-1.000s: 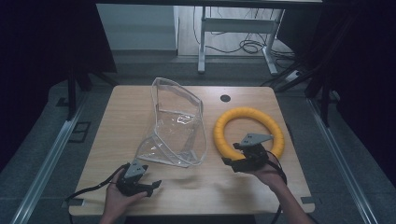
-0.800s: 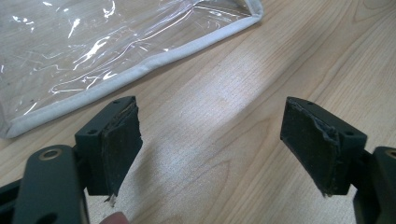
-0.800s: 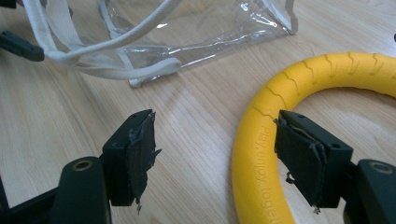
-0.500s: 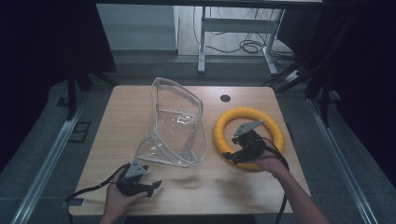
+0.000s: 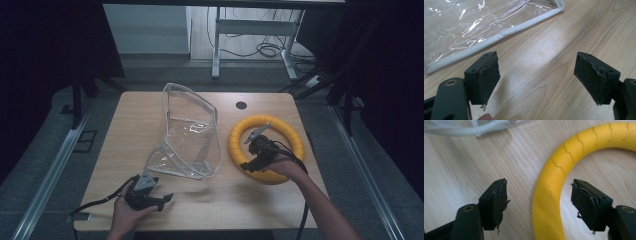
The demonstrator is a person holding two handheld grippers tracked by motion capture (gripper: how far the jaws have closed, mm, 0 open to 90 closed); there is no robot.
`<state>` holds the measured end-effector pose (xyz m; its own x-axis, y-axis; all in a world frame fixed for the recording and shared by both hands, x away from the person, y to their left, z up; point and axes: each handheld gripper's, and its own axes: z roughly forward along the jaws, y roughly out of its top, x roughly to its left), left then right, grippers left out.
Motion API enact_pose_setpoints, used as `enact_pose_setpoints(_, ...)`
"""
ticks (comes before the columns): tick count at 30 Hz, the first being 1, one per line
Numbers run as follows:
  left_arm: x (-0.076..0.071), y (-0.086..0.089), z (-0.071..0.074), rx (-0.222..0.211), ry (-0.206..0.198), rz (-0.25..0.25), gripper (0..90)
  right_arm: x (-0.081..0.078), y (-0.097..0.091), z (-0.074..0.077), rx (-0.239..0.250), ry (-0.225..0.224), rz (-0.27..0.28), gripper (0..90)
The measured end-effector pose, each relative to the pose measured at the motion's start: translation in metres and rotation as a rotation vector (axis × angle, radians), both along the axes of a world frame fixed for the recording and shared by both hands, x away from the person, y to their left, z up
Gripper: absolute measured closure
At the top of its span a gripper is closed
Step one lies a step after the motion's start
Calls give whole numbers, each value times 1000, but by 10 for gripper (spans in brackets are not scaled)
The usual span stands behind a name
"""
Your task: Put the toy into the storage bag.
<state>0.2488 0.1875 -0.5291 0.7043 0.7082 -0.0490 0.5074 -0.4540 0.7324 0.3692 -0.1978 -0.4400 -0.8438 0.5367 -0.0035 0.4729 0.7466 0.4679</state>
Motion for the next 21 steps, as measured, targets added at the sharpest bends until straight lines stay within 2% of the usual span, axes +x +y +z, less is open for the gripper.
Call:
enact_pose_setpoints(1,0,0,0,0,0,0,201,0,0,0,0,0,0,303)
enact_pose_setpoints(6,0,-1,-1,1,3,-2,201,6,1,-11,-87,32,4,305)
enact_pose_setpoints(13,1,-1,-2,6,7,-3,201,13,1,-26,-166,76,11,297)
enact_pose_setpoints(14,1,-1,-2,6,7,-3,201,13,1,-26,-166,76,11,297)
enact_pose_setpoints(15,1,-1,-2,5,7,-4,201,15,2,-31,-195,95,8,297)
enact_pose_setpoints(21,1,-1,-2,5,7,-4,201,17,1,-43,-236,123,10,303)
